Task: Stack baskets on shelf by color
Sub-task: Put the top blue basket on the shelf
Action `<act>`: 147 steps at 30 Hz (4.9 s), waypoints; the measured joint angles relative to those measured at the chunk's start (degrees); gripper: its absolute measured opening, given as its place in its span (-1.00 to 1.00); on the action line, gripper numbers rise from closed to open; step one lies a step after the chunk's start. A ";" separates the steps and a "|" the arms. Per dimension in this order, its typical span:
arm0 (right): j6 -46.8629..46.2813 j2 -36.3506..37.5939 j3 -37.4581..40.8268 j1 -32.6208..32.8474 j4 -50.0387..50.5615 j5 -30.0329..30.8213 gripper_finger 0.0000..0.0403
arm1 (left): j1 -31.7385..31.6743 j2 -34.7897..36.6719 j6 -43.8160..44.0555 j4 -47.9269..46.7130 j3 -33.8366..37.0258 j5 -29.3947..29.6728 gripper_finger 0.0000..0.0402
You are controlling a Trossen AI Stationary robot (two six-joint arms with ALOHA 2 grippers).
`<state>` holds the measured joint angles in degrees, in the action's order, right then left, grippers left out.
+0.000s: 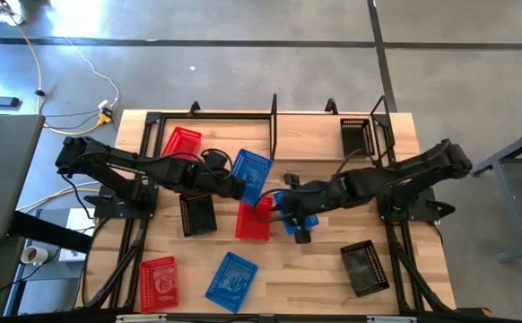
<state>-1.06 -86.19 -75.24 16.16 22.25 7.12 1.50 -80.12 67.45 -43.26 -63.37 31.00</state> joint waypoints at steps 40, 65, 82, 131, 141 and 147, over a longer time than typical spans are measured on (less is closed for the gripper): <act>23.65 -5.32 -0.07 -3.17 0.69 5.68 -0.22 | 1.68 0.76 -1.54 0.04 0.00 -6.07 -1.00; 30.55 -6.06 -0.09 -6.03 4.70 -0.25 -0.22 | 4.24 0.76 -4.66 4.23 0.00 -12.17 -1.00; 30.24 -6.51 -0.11 -6.04 8.05 -1.57 -0.93 | 3.30 0.76 -5.93 4.91 0.00 -13.75 -0.99; -2.71 0.86 -0.04 -6.44 29.37 5.54 -1.00 | -11.87 1.81 -19.31 13.52 0.02 -16.26 -0.07; -20.76 3.13 -0.04 -7.71 29.43 16.28 -1.00 | -18.37 3.05 -34.18 13.92 0.02 -16.26 -0.07; -30.92 3.32 -0.04 -8.96 29.42 24.02 -1.00 | -21.73 5.73 -44.31 15.05 0.02 -16.45 -0.07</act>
<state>-31.98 -82.87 -75.29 7.20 51.67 31.15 -20.23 -74.38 23.14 -28.21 -63.35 14.55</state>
